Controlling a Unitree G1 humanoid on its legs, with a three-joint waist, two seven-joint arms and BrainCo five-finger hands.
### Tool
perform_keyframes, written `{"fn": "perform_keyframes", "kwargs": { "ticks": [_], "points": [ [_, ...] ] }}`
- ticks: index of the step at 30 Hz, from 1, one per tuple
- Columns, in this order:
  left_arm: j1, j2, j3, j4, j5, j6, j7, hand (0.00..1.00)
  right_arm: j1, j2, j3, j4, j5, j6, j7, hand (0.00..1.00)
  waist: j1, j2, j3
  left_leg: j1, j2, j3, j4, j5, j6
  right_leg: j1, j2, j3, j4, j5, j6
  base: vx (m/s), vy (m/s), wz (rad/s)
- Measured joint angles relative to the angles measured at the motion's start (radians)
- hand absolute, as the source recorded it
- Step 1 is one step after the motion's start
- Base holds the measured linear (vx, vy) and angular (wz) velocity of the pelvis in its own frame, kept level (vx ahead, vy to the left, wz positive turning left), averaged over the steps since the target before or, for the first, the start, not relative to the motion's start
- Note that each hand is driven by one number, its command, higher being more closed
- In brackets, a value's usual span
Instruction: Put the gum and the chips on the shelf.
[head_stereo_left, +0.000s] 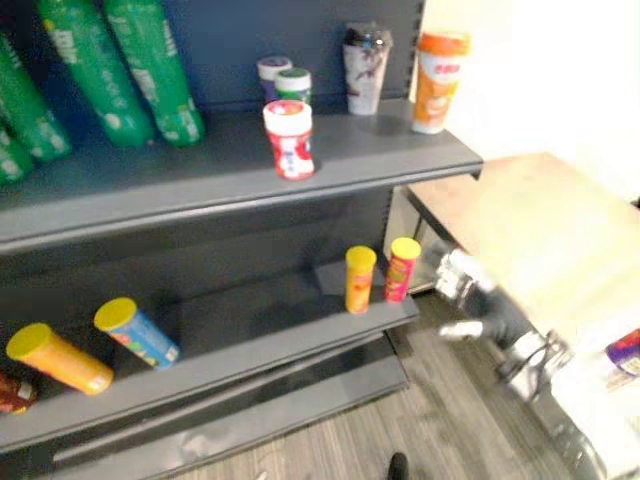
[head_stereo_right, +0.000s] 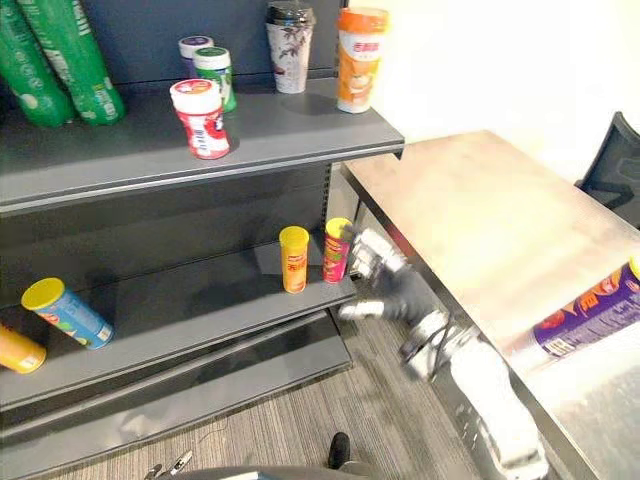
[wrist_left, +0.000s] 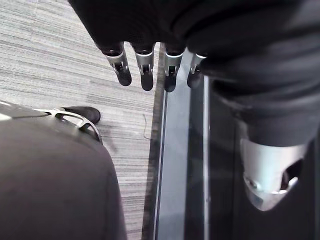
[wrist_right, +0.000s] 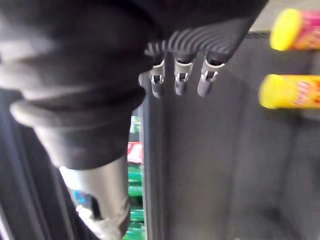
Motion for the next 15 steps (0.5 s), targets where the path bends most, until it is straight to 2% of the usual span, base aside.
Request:
{"fn": "perform_keyframes", "kwargs": {
  "ticks": [4,7,15],
  "points": [
    [-0.008,0.012,-0.036,0.0,-0.015,0.0,0.01,0.0,0.072,0.075,0.088,0.232,0.0,0.029,0.002,0.0,-0.001,0.001,0.002,-0.002,0.001,-0.002,0.025,-0.025,-0.004,0.012,-0.006,0.001,0.0,0.0,0.0,0.0,0.014,0.0],
    [-0.012,0.016,-0.054,0.0,-0.015,0.001,0.012,0.0,0.082,0.14,0.103,0.444,-0.012,0.036,-0.034,0.0,0.0,0.006,0.007,-0.006,-0.005,-0.01,0.034,-0.032,-0.001,0.016,-0.016,-0.003,0.0,-0.001,0.001,0.01,0.041,0.07],
    [-0.023,0.024,-0.088,0.001,-0.015,0.008,0.011,0.0,0.056,0.218,0.097,0.813,-0.086,-0.01,-0.153,0.0,0.001,0.02,0.016,-0.015,-0.005,-0.029,0.035,-0.037,0.0,0.018,-0.02,-0.017,0.0,-0.006,0.008,0.03,0.024,0.07]
  ]
}}
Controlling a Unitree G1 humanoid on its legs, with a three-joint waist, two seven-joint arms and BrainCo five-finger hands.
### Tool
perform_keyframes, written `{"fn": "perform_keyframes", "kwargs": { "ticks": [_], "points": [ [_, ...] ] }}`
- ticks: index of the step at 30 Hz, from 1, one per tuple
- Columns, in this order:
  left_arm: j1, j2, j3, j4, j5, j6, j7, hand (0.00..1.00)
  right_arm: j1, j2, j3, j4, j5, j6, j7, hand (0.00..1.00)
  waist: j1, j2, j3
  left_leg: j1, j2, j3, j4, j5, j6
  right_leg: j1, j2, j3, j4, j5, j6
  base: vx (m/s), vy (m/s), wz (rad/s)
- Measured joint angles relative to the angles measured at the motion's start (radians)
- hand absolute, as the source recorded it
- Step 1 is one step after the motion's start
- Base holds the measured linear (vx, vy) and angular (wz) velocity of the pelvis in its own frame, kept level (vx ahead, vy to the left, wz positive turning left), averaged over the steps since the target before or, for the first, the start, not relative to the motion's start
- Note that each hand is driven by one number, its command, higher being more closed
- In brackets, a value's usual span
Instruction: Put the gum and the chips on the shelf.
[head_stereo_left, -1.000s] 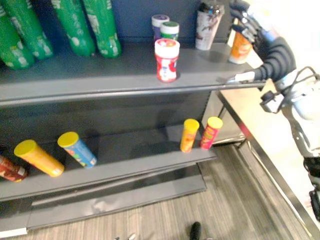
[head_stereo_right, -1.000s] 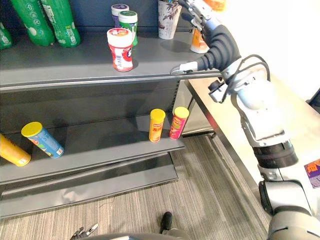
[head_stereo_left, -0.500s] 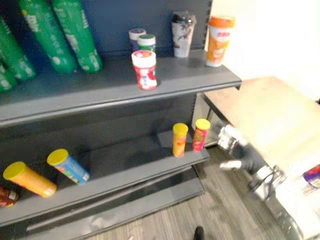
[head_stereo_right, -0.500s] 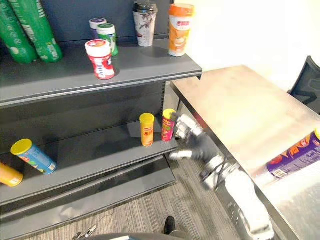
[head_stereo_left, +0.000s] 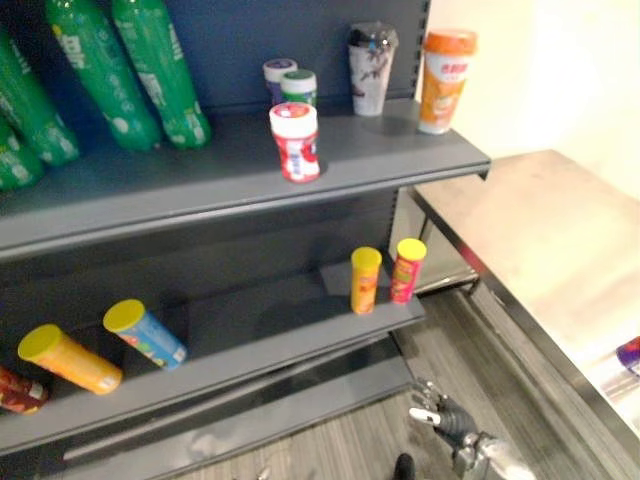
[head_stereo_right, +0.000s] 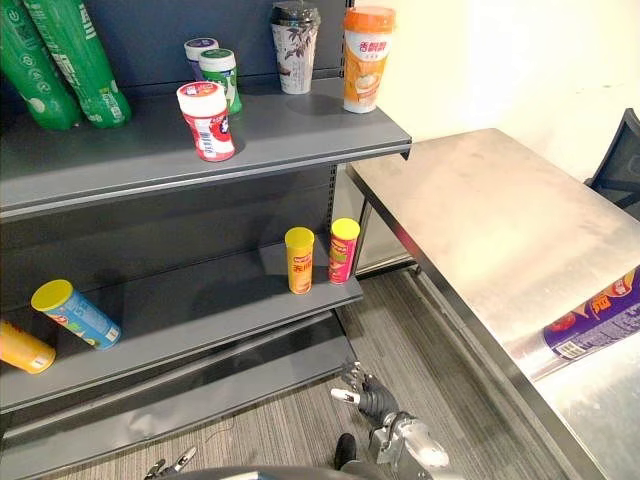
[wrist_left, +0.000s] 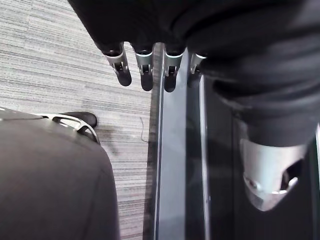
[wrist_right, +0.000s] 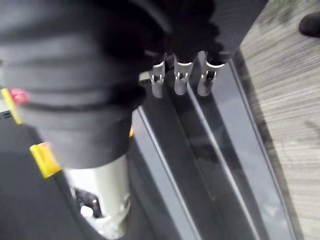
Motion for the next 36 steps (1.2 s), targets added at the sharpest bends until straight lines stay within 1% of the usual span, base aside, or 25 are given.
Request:
{"fn": "perform_keyframes", "kwargs": {
  "ticks": [2,3,5,7,9,11,12,13,14,17,19,23,26,29,31,33,35,36],
  "points": [
    [-0.004,-0.001,-0.002,0.0,0.0,0.0,-0.002,0.0,-0.012,0.003,-0.004,0.086,-0.026,-0.011,-0.03,0.0,0.0,0.004,0.002,0.0,-0.001,-0.002,0.001,-0.001,0.001,0.001,-0.001,-0.004,0.0,-0.001,0.002,0.04,0.025,0.04],
    [-0.009,-0.001,-0.008,0.0,0.0,0.003,-0.002,0.0,-0.02,0.005,-0.01,0.161,-0.057,-0.017,-0.055,0.0,0.0,0.007,0.005,0.0,-0.002,-0.006,0.002,0.0,0.003,0.004,-0.003,-0.007,0.0,-0.003,0.004,0.03,0.022,0.06],
    [-0.014,-0.001,-0.008,0.0,0.0,0.009,-0.003,0.0,-0.02,0.011,-0.02,0.206,-0.064,-0.015,-0.072,0.0,0.0,0.01,0.007,0.002,-0.002,-0.012,0.005,0.001,0.002,0.01,-0.004,-0.01,0.0,-0.006,0.005,0.03,0.022,0.13],
    [-0.023,-0.002,-0.009,-0.001,0.0,0.016,-0.003,0.0,-0.023,0.037,-0.057,0.3,-0.075,-0.016,-0.079,0.0,-0.001,0.012,0.01,0.005,-0.002,-0.026,0.009,0.0,0.003,0.022,-0.006,-0.02,0.0,-0.006,0.004,0.04,0.026,0.16],
    [-0.023,-0.001,-0.009,0.0,0.0,0.017,-0.004,0.0,-0.058,0.047,-0.092,0.382,-0.073,-0.029,-0.078,0.0,-0.002,0.01,0.013,0.006,-0.004,-0.027,0.013,-0.004,0.004,0.025,-0.009,-0.024,0.0,-0.006,0.005,0.01,0.01,0.02],
    [-0.03,-0.003,-0.009,0.005,0.001,0.02,-0.005,0.0,-0.083,0.061,-0.136,0.462,-0.071,-0.053,-0.086,0.0,0.001,0.013,0.018,0.017,-0.007,-0.03,0.012,-0.005,0.004,0.038,-0.011,-0.032,0.0,-0.007,0.007,0.0,0.018,0.06],
    [-0.03,-0.004,-0.01,0.007,0.001,0.02,-0.005,0.0,-0.089,0.068,-0.155,0.488,-0.073,-0.077,-0.099,0.0,0.001,0.013,0.018,0.019,-0.007,-0.032,0.013,-0.006,0.004,0.042,-0.012,-0.034,0.0,-0.009,0.01,0.0,0.01,0.06],
    [-0.03,-0.003,-0.013,0.007,0.001,0.02,-0.005,0.0,-0.096,0.076,-0.164,0.513,-0.075,-0.112,-0.12,0.0,0.001,0.017,0.021,0.019,-0.009,-0.034,0.013,-0.007,0.005,0.042,-0.012,-0.035,0.0,-0.01,0.011,-0.01,0.006,0.04],
    [-0.031,-0.003,-0.014,0.007,0.0,0.019,-0.005,0.0,-0.098,0.079,-0.172,0.524,-0.086,-0.145,-0.129,0.0,0.0,0.014,0.022,0.019,-0.012,-0.034,0.013,-0.007,0.006,0.043,-0.014,-0.035,0.0,-0.012,0.013,0.0,0.0,0.0],
    [-0.032,-0.004,-0.016,0.016,0.0,0.016,-0.007,0.0,-0.102,0.083,-0.213,0.562,-0.118,-0.193,-0.137,0.0,0.0,0.017,0.024,0.021,-0.018,-0.037,0.014,-0.011,0.01,0.048,-0.02,-0.036,0.0,-0.016,0.019,-0.01,0.013,0.03],
    [-0.038,-0.003,-0.014,0.041,-0.001,0.012,-0.008,0.0,-0.102,0.083,-0.243,0.597,-0.118,-0.209,-0.134,0.0,0.0,0.018,0.025,0.026,-0.019,-0.043,0.014,-0.013,0.01,0.055,-0.022,-0.037,0.0,-0.018,0.021,0.0,0.021,0.08],
    [-0.037,-0.01,0.006,0.064,-0.074,-0.003,-0.013,0.0,-0.082,0.079,-0.29,0.676,-0.118,-0.206,-0.112,0.0,0.0,0.019,0.034,0.039,-0.018,-0.041,0.014,-0.027,0.004,0.07,-0.023,-0.037,0.0,-0.023,0.026,0.0,0.005,0.01],
    [-0.035,-0.021,0.025,0.066,-0.08,-0.003,-0.014,0.0,-0.064,0.081,-0.308,0.679,-0.12,-0.206,-0.111,0.0,0.0,0.02,0.044,0.056,-0.02,-0.021,0.012,-0.033,0.005,0.075,-0.022,-0.026,0.0,-0.023,0.026,0.01,0.022,-0.17],
    [-0.039,-0.025,0.024,0.066,-0.077,-0.001,-0.013,0.0,-0.048,0.081,-0.33,0.683,-0.114,-0.194,-0.12,0.0,-0.002,0.021,0.054,0.072,-0.023,0.006,0.024,-0.039,0.012,0.07,-0.027,0.002,0.017,-0.023,0.028,0.03,0.044,-0.26],
    [-0.058,-0.027,0.021,0.066,-0.072,0.004,-0.012,0.0,-0.047,0.088,-0.362,0.673,-0.099,-0.196,-0.129,0.0,-0.008,0.025,0.077,0.072,-0.027,0.036,0.053,-0.056,0.017,0.026,-0.039,0.031,0.094,-0.036,0.035,-0.02,0.076,-0.42],
    [-0.077,-0.023,0.022,0.062,-0.055,0.019,-0.01,0.0,-0.043,0.109,-0.392,0.668,-0.099,-0.212,-0.148,0.0,-0.009,0.017,0.089,0.074,-0.038,0.07,0.052,-0.058,0.02,-0.007,-0.052,0.055,0.123,-0.036,0.036,-0.05,0.041,-0.43],
    [-0.07,-0.015,0.024,0.036,-0.025,0.03,-0.01,0.0,-0.027,0.132,-0.407,0.655,-0.094,-0.231,-0.161,0.0,-0.015,0.001,0.103,0.094,-0.05,0.119,0.05,-0.06,0.025,-0.018,-0.056,0.069,0.138,-0.033,0.041,-0.1,0.02,-0.52],
    [-0.057,-0.005,0.024,0.021,-0.006,0.035,-0.01,0.0,-0.016,0.144,-0.408,0.634,-0.09,-0.235,-0.164,0.0,-0.017,-0.012,0.111,0.11,-0.053,0.162,0.051,-0.063,0.031,-0.025,-0.067,0.055,0.132,-0.075,0.05,-0.14,0.028,-0.87]
  ]
}}
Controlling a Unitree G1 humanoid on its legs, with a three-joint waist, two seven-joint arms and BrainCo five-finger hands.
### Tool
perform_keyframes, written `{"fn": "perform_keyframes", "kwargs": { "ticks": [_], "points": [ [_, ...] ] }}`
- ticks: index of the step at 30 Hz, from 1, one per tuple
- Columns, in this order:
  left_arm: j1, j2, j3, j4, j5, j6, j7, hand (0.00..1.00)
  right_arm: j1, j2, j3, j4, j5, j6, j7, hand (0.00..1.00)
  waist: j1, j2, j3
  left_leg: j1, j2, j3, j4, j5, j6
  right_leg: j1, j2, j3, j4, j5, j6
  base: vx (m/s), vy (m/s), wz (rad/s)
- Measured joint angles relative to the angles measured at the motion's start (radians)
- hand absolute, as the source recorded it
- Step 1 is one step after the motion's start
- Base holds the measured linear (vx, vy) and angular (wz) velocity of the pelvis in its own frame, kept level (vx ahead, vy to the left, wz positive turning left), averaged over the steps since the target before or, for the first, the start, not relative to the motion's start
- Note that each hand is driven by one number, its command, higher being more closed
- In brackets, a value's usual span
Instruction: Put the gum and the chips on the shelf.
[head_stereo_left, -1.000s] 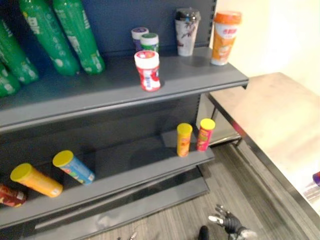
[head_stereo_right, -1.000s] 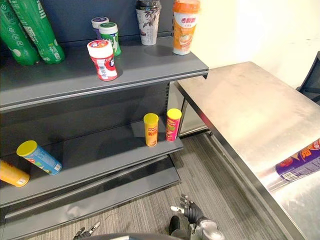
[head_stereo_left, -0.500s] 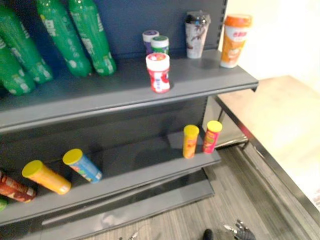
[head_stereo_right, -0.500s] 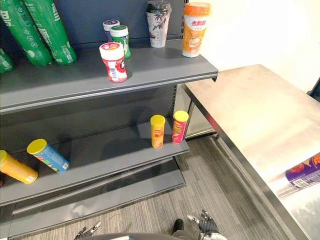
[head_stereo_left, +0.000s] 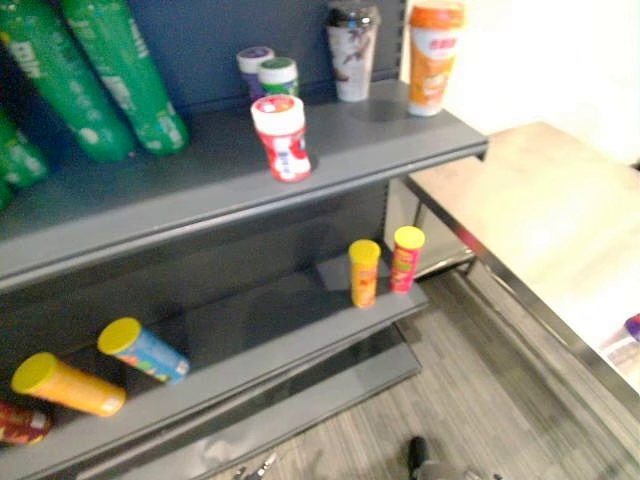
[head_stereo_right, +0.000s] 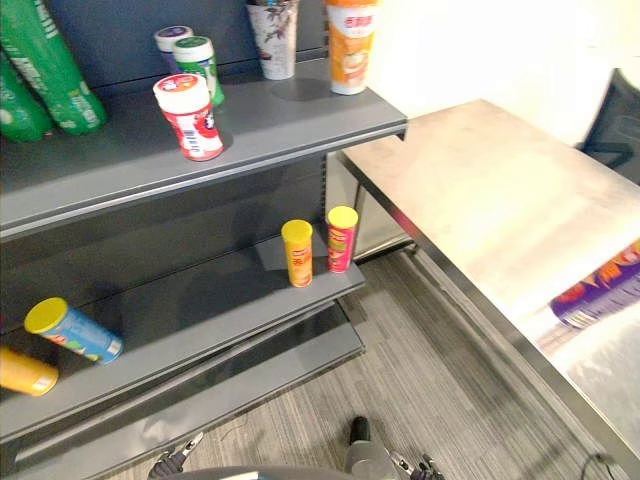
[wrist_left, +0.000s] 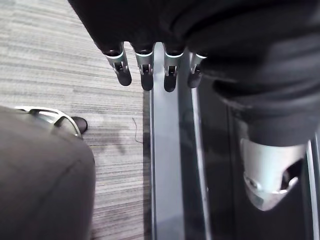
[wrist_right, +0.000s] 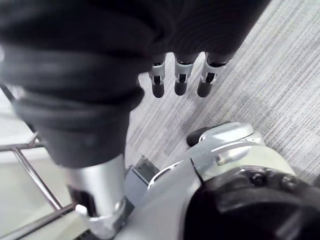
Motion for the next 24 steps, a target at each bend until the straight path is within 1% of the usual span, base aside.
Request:
{"fn": "perform_keyframes", "kwargs": {
  "ticks": [1,2,3,4,5,6,7,8,9,10,11,12,13,14,15,16,17,18,19,22,24],
  "points": [
    [0.004,-0.001,0.002,-0.007,0.012,0.001,0.002,0.0,-0.001,0.004,-0.011,-0.01,0.004,-0.004,-0.002,0.0,-0.001,0.012,0.001,0.002,0.008,0.047,-0.004,0.0,0.004,-0.018,-0.015,-0.103,0.038,-0.063,-0.005,-0.14,0.072,-1.28],
    [0.023,-0.012,0.001,-0.027,0.012,0.001,0.008,0.0,-0.019,0.004,-0.021,-0.012,0.008,-0.008,-0.005,0.0,0.0,0.036,0.001,0.001,0.039,0.112,0.001,-0.002,0.006,-0.061,-0.045,-0.227,0.14,-0.103,-0.045,-0.07,0.074,-1.35],
    [0.029,-0.009,0.005,-0.031,0.01,0.001,0.014,0.0,-0.026,0.006,-0.027,-0.011,0.007,-0.008,-0.005,0.0,0.0,0.032,0.003,0.0,0.056,0.148,0.008,-0.002,0.005,-0.085,-0.07,-0.295,0.263,-0.131,-0.087,-0.03,0.062,-1.25],
    [0.028,-0.006,0.011,-0.032,0.007,0.001,0.02,0.0,-0.029,0.007,-0.029,-0.01,0.007,-0.01,-0.004,0.0,-0.005,0.023,0.005,0.003,0.067,0.175,0.024,-0.004,0.003,-0.08,-0.09,-0.35,0.366,-0.147,-0.11,0.08,0.0,-1.16],
    [0.03,0.0,0.027,-0.039,0.006,0.0,0.03,0.0,-0.017,0.008,-0.028,-0.002,0.006,-0.02,-0.001,0.0,0.001,-0.003,0.005,0.02,0.055,0.211,0.042,-0.011,-0.007,-0.048,-0.103,-0.379,0.394,-0.133,-0.109,0.09,-0.021,-1.17],
    [0.025,0.002,0.044,-0.036,0.004,0.001,0.032,0.0,-0.026,0.01,-0.024,-0.002,0.006,-0.026,-0.001,0.0,0.012,-0.011,0.007,0.025,0.057,0.24,0.051,-0.013,-0.005,-0.05,-0.079,-0.387,0.366,-0.133,-0.117,0.06,-0.06,-1.51],
    [0.019,-0.004,0.047,-0.033,0.003,0.0,0.034,0.0,-0.037,0.003,-0.003,-0.004,0.006,-0.052,0.002,0.0,0.015,-0.01,0.01,0.025,0.057,0.258,0.051,-0.016,0.028,-0.041,-0.034,-0.377,0.276,-0.097,-0.141,-0.07,-0.028,-1.58],
    [-0.01,-0.012,0.046,-0.034,0.0,-0.001,0.035,0.0,-0.072,-0.008,0.011,0.001,0.005,-0.066,0.005,0.0,0.016,-0.001,0.025,0.019,0.021,0.231,0.001,-0.024,0.054,-0.041,0.007,-0.33,0.177,-0.028,-0.147,-0.12,0.001,-1.5],
    [-0.018,-0.017,0.047,-0.036,-0.01,-0.002,0.034,0.0,-0.093,-0.016,0.012,0.002,0.005,-0.069,0.006,0.0,0.022,0.016,0.03,0.015,0.016,0.226,-0.033,-0.013,0.066,-0.04,0.033,-0.307,0.129,-0.008,-0.145,-0.16,0.024,-1.23],
    [-0.034,-0.026,0.057,-0.037,-0.015,-0.013,0.035,0.0,-0.119,-0.01,0.013,-0.002,0.005,-0.073,0.008,0.0,0.009,0.023,0.037,0.011,0.022,0.267,-0.032,0.003,0.018,-0.061,-0.006,-0.366,0.263,-0.124,-0.152,-0.1,-0.024,-0.81],
    [-0.043,-0.028,0.056,-0.039,-0.016,-0.015,0.036,0.0,-0.11,0.003,0.011,-0.001,0.006,-0.073,0.009,0.0,0.012,0.015,0.035,0.022,0.02,0.288,-0.011,0.003,0.018,-0.044,-0.062,-0.409,0.399,-0.222,-0.142,-0.04,-0.062,-0.59],
    [-0.04,-0.026,0.057,-0.042,-0.016,-0.015,0.037,0.0,-0.098,0.006,0.012,-0.001,0.005,-0.075,0.007,0.0,0.014,0.007,0.033,0.036,0.016,0.299,-0.003,0.003,0.018,-0.014,-0.073,-0.419,0.389,-0.229,-0.117,0.05,-0.094,-0.68],
    [-0.035,-0.023,0.07,-0.043,-0.017,-0.013,0.039,0.0,-0.104,0.008,0.025,-0.005,-0.006,-0.077,0.008,0.0,0.025,-0.006,0.03,0.044,0.015,0.327,0.019,0.003,0.018,0.012,-0.039,-0.416,0.308,-0.227,-0.096,0.04,-0.102,-0.71],
    [-0.03,-0.028,0.073,-0.043,-0.017,-0.013,0.04,0.0,-0.105,0.007,0.038,-0.007,-0.018,-0.081,0.008,0.0,0.025,-0.008,0.026,0.043,0.022,0.341,0.029,0.004,0.017,0.032,-0.016,-0.402,0.257,-0.217,-0.083,0.02,-0.126,-0.92],
    [-0.027,-0.043,0.073,-0.042,-0.022,-0.011,0.041,0.0,-0.114,0.003,0.052,-0.013,-0.03,-0.087,0.009,0.0,0.022,0.007,0.03,0.042,0.042,0.355,0.052,0.005,0.016,0.055,0.028,-0.378,0.176,-0.177,-0.094,-0.07,-0.102,-0.73],
    [-0.025,-0.047,0.072,-0.044,-0.023,-0.011,0.042,0.0,-0.121,0.001,0.051,-0.011,-0.031,-0.083,0.007,0.0,0.015,0.013,0.029,0.032,0.051,0.365,0.074,0.013,0.017,0.065,0.048,-0.359,0.124,-0.152,-0.099,-0.07,-0.067,-0.61],
    [-0.026,-0.047,0.067,-0.045,-0.023,-0.011,0.042,0.0,-0.12,-0.001,0.052,-0.012,-0.031,-0.082,0.007,0.0,0.011,0.015,0.028,0.028,0.055,0.366,0.083,0.018,0.015,0.067,0.054,-0.354,0.105,-0.143,-0.103,-0.13,-0.058,-0.43],
    [-0.031,-0.05,0.056,-0.047,-0.023,-0.011,0.042,0.0,-0.116,-0.005,0.052,-0.011,-0.033,-0.08,0.007,0.0,0.01,0.016,0.028,0.027,0.057,0.364,0.087,0.033,0.007,0.077,0.067,-0.341,0.066,-0.125,-0.105,-0.11,-0.059,-0.3],
    [-0.032,-0.052,0.05,-0.052,-0.023,-0.011,0.041,0.0,-0.11,-0.006,0.052,-0.011,-0.033,-0.077,0.006,0.0,0.011,0.017,0.027,0.027,0.058,0.364,0.087,0.042,0.006,0.085,0.078,-0.335,0.033,-0.113,-0.109,-0.13,-0.07,-0.24],
    [-0.038,-0.054,0.034,-0.054,-0.023,-0.013,0.041,0.0,-0.095,-0.006,0.051,-0.011,-0.033,-0.069,0.002,0.0,0.01,0.016,0.028,0.024,0.061,0.359,0.087,0.054,0.002,0.107,0.093,-0.334,-0.019,-0.091,-0.113,-0.11,-0.027,0.0],
    [-0.04,-0.056,0.034,-0.054,-0.022,-0.013,0.04,0.0,-0.09,-0.006,0.05,-0.011,-0.031,-0.069,-0.004,0.0,0.009,0.015,0.028,0.023,0.062,0.357,0.088,0.055,0.002,0.109,0.096,-0.335,-0.027,-0.088,-0.113,-0.08,0.022,0.04]
  ]
}}
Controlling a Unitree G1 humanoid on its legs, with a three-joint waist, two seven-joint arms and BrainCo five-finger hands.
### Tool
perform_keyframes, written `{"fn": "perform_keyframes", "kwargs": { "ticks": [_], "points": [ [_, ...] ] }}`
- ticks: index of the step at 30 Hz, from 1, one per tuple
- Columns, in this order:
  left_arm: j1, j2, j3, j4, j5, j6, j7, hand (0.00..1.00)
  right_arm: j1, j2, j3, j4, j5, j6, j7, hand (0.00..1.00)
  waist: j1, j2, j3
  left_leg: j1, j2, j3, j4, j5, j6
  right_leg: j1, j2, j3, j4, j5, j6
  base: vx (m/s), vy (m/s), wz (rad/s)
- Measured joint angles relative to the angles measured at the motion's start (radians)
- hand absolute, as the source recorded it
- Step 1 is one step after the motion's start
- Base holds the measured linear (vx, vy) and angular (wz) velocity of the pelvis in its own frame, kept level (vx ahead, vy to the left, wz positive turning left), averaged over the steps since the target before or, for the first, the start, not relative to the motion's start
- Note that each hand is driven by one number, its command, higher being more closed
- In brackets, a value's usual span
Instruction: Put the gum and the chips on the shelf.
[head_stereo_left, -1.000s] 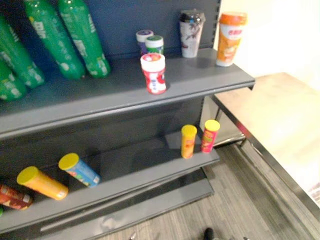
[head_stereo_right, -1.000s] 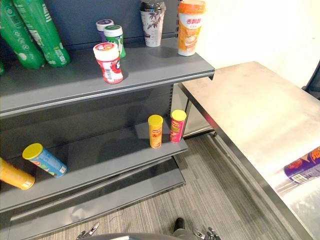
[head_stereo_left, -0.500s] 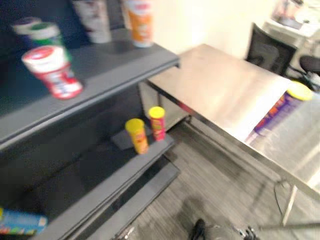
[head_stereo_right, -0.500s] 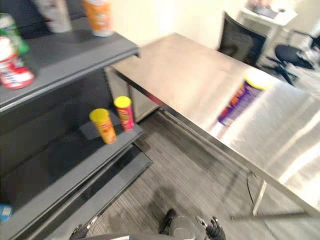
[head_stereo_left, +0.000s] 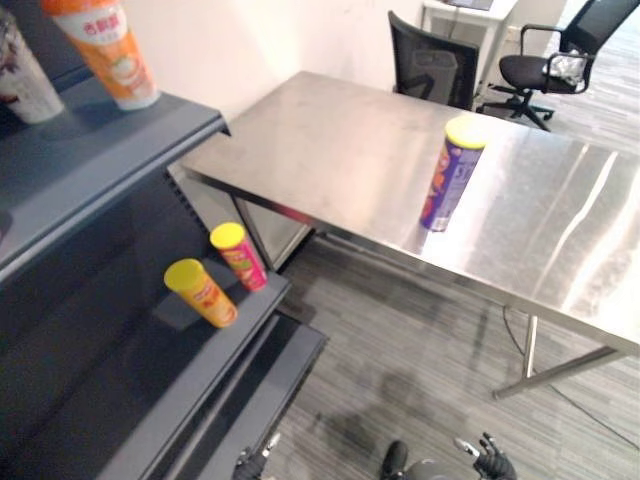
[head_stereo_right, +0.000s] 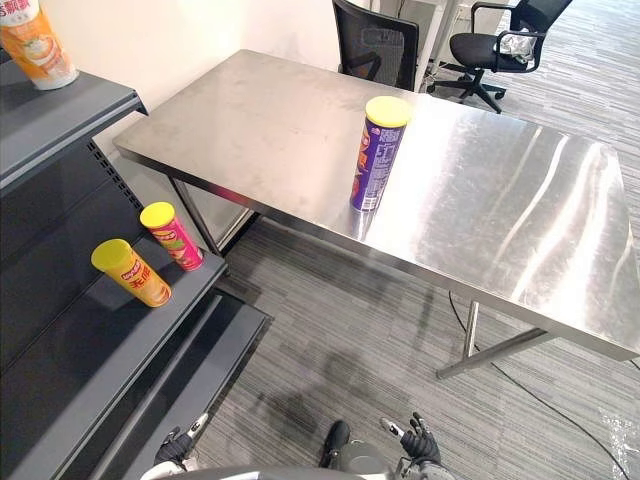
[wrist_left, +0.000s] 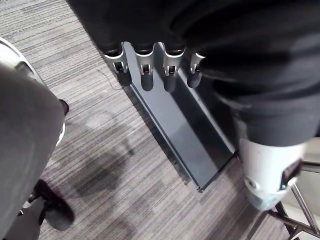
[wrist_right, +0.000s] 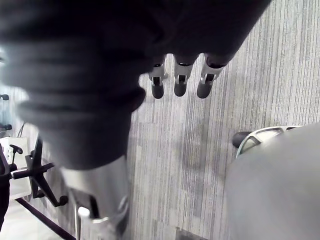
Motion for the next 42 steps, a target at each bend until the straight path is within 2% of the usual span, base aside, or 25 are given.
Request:
{"fn": "perform_keyframes", "kwargs": {
  "ticks": [6,9,10,11,12,13,14,15,16,17,18,19,21,23,24,25,27,28,29,31,32,35,38,42],
  "points": [
    [-0.003,0.002,-0.019,0.0,0.01,0.0,-0.01,0.0,0.0,0.0,-0.008,-0.003,0.006,-0.002,-0.011,0.0,-0.024,0.001,0.0,-0.03,0.012,-0.021,0.055,0.004,-0.002,-0.033,-0.017,-0.001,0.032,-0.003,-0.006,-0.05,0.071,-0.04],
    [-0.021,0.008,-0.027,0.0,0.011,0.001,-0.01,0.0,0.001,0.001,-0.01,-0.012,0.017,0.001,-0.01,0.0,-0.049,-0.001,0.007,-0.059,0.026,-0.024,0.122,0.022,-0.008,-0.097,-0.058,0.006,0.147,-0.055,-0.022,-0.04,0.073,-0.11],
    [-0.029,0.011,-0.029,0.0,0.011,0.002,-0.01,0.0,0.007,0.001,-0.01,-0.016,0.02,0.008,-0.011,0.0,-0.05,-0.004,0.01,-0.073,0.047,-0.029,0.191,0.028,-0.004,-0.114,-0.071,0.019,0.19,-0.081,-0.028,-0.04,0.002,-0.21],
    [-0.035,0.01,-0.028,-0.001,0.011,0.002,-0.01,0.0,0.015,0.001,-0.009,-0.022,0.021,0.018,-0.014,0.0,-0.052,-0.006,0.01,-0.101,0.085,-0.072,0.296,0.04,-0.003,-0.119,-0.076,0.04,0.219,-0.103,-0.034,-0.04,-0.034,-0.29],
    [-0.038,0.009,-0.027,-0.004,0.011,0.001,-0.01,0.0,0.017,0.001,-0.007,-0.026,0.022,0.022,-0.018,0.0,-0.051,-0.009,0.012,-0.124,0.104,-0.115,0.362,0.054,0.012,-0.122,-0.076,0.062,0.228,-0.114,-0.036,-0.03,-0.061,-0.54],
    [-0.037,0.01,-0.025,-0.01,0.01,-0.005,-0.011,0.0,0.015,-0.003,0.0,-0.033,0.023,0.024,-0.026,0.0,-0.044,-0.027,0.022,-0.172,0.109,-0.221,0.428,0.044,0.022,-0.123,-0.079,0.109,0.24,-0.132,-0.034,-0.01,-0.055,-0.66],
    [-0.033,0.011,-0.024,-0.011,0.009,-0.008,-0.009,0.0,0.005,-0.01,0.001,-0.032,0.023,0.026,-0.031,0.0,-0.043,-0.026,0.023,-0.178,0.088,-0.275,0.412,0.005,0.023,-0.122,-0.078,0.138,0.24,-0.138,-0.027,0.0,-0.052,-1.16],
    [-0.022,0.011,-0.025,-0.011,0.007,-0.011,-0.008,0.0,-0.014,-0.021,0.001,-0.031,0.02,0.027,-0.037,0.0,-0.044,-0.024,0.021,-0.188,0.041,-0.373,0.36,-0.047,0.024,-0.121,-0.073,0.201,0.234,-0.141,-0.028,0.02,-0.048,-1.42],
    [-0.007,0.008,-0.028,-0.011,0.002,-0.017,-0.007,0.0,-0.027,-0.035,0.001,-0.028,0.016,0.028,-0.039,0.0,-0.044,-0.021,0.021,-0.194,0.004,-0.443,0.297,-0.057,0.022,-0.114,-0.059,0.259,0.214,-0.139,-0.026,0.02,-0.042,-1.44],
    [-0.003,0.008,-0.029,-0.011,-0.003,-0.021,-0.008,0.0,-0.029,-0.039,0.001,-0.027,0.013,0.028,-0.039,0.0,-0.047,-0.02,0.021,-0.202,-0.008,-0.471,0.266,-0.056,0.022,-0.114,-0.055,0.278,0.204,-0.138,-0.024,0.04,-0.024,-1.5],
    [0.0,0.009,-0.036,-0.012,-0.011,-0.029,-0.011,0.0,-0.027,-0.041,0.0,-0.002,0.001,0.028,-0.044,0.0,-0.045,-0.017,0.019,-0.232,-0.025,-0.549,0.175,-0.052,0.014,-0.1,-0.041,0.301,0.164,-0.135,-0.019,0.05,0.0,-0.99],
    [0.001,0.009,-0.037,-0.012,-0.011,-0.03,-0.012,0.0,-0.026,-0.042,0.0,0.004,0.001,0.028,-0.047,0.0,-0.045,-0.014,0.017,-0.24,-0.025,-0.56,0.16,-0.051,0.013,-0.098,-0.039,0.301,0.157,-0.133,-0.016,0.06,0.016,-0.98],
    [0.002,0.002,-0.041,-0.011,-0.011,-0.031,-0.016,0.0,-0.01,-0.062,0.0,0.014,0.001,0.029,-0.059,0.0,-0.044,0.004,0.009,-0.276,-0.027,-0.633,0.08,-0.047,0.008,-0.083,-0.022,0.308,0.12,-0.119,0.005,0.11,0.063,-0.65],
    [0.006,-0.001,-0.043,-0.011,-0.011,-0.05,-0.027,0.0,0.004,-0.073,0.0,0.037,0.002,0.027,-0.069,0.0,-0.042,0.005,0.009,-0.293,-0.06,-0.731,0.019,-0.041,-0.001,-0.065,-0.019,0.365,0.11,-0.096,0.041,0.15,0.107,-0.84],
    [0.011,-0.004,-0.044,-0.012,-0.011,-0.06,-0.031,0.0,0.004,-0.076,0.001,0.042,0.001,0.026,-0.07,0.0,-0.041,0.007,0.007,-0.293,-0.072,-0.761,0.006,-0.04,-0.002,-0.059,-0.018,0.39,0.109,-0.094,0.045,0.13,0.134,-0.84],
    [0.014,-0.005,-0.046,-0.012,-0.01,-0.069,-0.032,0.0,0.004,-0.077,0.001,0.043,0.001,0.022,-0.07,0.0,-0.04,0.012,0.004,-0.29,-0.078,-0.771,-0.007,-0.039,-0.002,-0.051,-0.014,0.412,0.103,-0.093,0.047,0.14,0.176,-0.92],
    [0.022,-0.01,-0.065,-0.006,-0.008,-0.07,-0.032,0.0,0.006,-0.078,0.002,0.043,0.001,0.01,-0.07,0.0,-0.042,0.043,-0.013,-0.286,-0.069,-0.768,-0.042,-0.001,0.003,-0.05,0.008,0.442,0.099,-0.093,0.05,0.17,0.229,-0.79],
    [0.024,-0.019,-0.084,0.003,-0.008,-0.067,-0.034,0.0,0.014,-0.086,-0.001,0.049,0.0,-0.001,-0.073,0.0,-0.043,0.078,-0.027,-0.283,-0.051,-0.764,-0.045,0.038,0.025,-0.049,0.032,0.447,0.105,-0.097,0.059,0.25,0.344,-0.53],
    [0.019,-0.008,-0.087,0.008,-0.006,-0.068,-0.033,0.0,0.016,-0.054,0.002,0.06,0.0,-0.003,-0.077,0.0,-0.044,0.05,-0.038,-0.267,-0.073,-0.754,-0.034,0.038,0.025,-0.042,0.002,0.445,0.114,-0.095,0.074,0.21,0.291,-0.48],
    [0.017,0.014,-0.09,0.013,0.005,-0.073,-0.035,0.0,0.03,-0.015,0.001,0.059,-0.001,-0.014,-0.077,0.0,-0.047,0.029,-0.043,-0.241,-0.1,-0.755,-0.048,0.013,0.046,-0.018,-0.024,0.434,0.097,-0.095,0.077,0.21,0.223,-0.17],
    [0.012,0.021,-0.106,0.022,0.009,-0.073,-0.035,0.0,0.034,-0.007,0.0,0.063,-0.001,-0.014,-0.079,0.0,-0.045,0.01,-0.053,-0.229,-0.118,-0.747,-0.057,0.012,0.048,-0.01,-0.041,0.431,0.086,-0.087,0.091,0.22,0.229,-0.07],
    [0.008,0.029,-0.116,0.036,0.009,-0.072,-0.035,0.0,0.031,-0.005,0.0,0.066,0.002,-0.032,-0.097,0.0,-0.043,0.003,-0.061,-0.202,-0.149,-0.733,-0.056,0.001,0.066,0.029,-0.07,0.409,0.046,-0.069,0.119,0.14,0.153,-0.15],
    [0.007,0.027,-0.126,0.041,0.009,-0.067,-0.035,0.0,0.031,0.003,-0.005,0.067,0.005,-0.045,-0.108,0.0,-0.044,0.011,-0.07,-0.197,-0.166,-0.731,-0.056,0.0,0.066,0.036,-0.081,0.405,0.032,-0.059,0.134,0.08,0.068,-0.08],
    [0.0,0.027,-0.139,0.057,0.008,-0.068,-0.037,0.0,0.031,0.008,-0.017,0.07,0.019,-0.045,-0.157,0.0,-0.039,0.019,-0.079,-0.197,-0.159,-0.73,-0.055,-0.006,0.073,0.039,-0.075,0.384,0.005,-0.023,0.131,0.03,0.033,-0.1]
  ]
}}
